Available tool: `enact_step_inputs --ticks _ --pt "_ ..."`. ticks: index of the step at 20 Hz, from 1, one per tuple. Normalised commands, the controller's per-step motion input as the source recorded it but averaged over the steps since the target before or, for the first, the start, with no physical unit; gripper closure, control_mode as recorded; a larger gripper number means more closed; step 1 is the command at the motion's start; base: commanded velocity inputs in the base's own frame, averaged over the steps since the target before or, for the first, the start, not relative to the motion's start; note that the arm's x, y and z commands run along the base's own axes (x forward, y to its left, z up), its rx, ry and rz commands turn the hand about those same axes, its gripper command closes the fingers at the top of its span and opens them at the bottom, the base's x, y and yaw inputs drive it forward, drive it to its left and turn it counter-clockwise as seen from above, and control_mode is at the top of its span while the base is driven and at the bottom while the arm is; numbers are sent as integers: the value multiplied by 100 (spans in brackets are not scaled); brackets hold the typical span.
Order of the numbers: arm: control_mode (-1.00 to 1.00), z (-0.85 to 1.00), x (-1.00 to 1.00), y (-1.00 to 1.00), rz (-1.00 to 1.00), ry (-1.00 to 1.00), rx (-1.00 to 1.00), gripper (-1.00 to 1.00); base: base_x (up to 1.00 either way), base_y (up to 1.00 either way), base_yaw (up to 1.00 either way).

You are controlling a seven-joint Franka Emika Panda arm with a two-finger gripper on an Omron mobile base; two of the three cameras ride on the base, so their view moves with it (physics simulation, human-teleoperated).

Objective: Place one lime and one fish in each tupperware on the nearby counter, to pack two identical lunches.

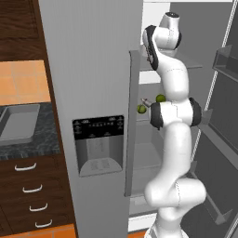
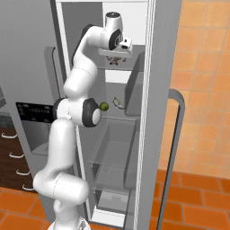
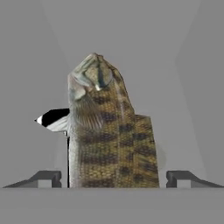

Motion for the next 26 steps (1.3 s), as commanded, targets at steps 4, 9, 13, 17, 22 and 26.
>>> enact_step_inputs --ticks 4,9,13,17,22,26 --pt "-100 -24 -9 25 0 -16 0 100 0 0 0" --pt "-100 -16 -31 20 0 -36 0 100 0 0 0" --pt "-100 -27 -1 1 0 -36 6 100 0 0 0" --pt "-100 -25 -12 -4 0 -49 12 100 0 0 0" --pt "-100 0 -59 0 0 -35 3 100 0 0 0" --pt "-100 4 -100 0 -8 -29 0 100 0 0 0"
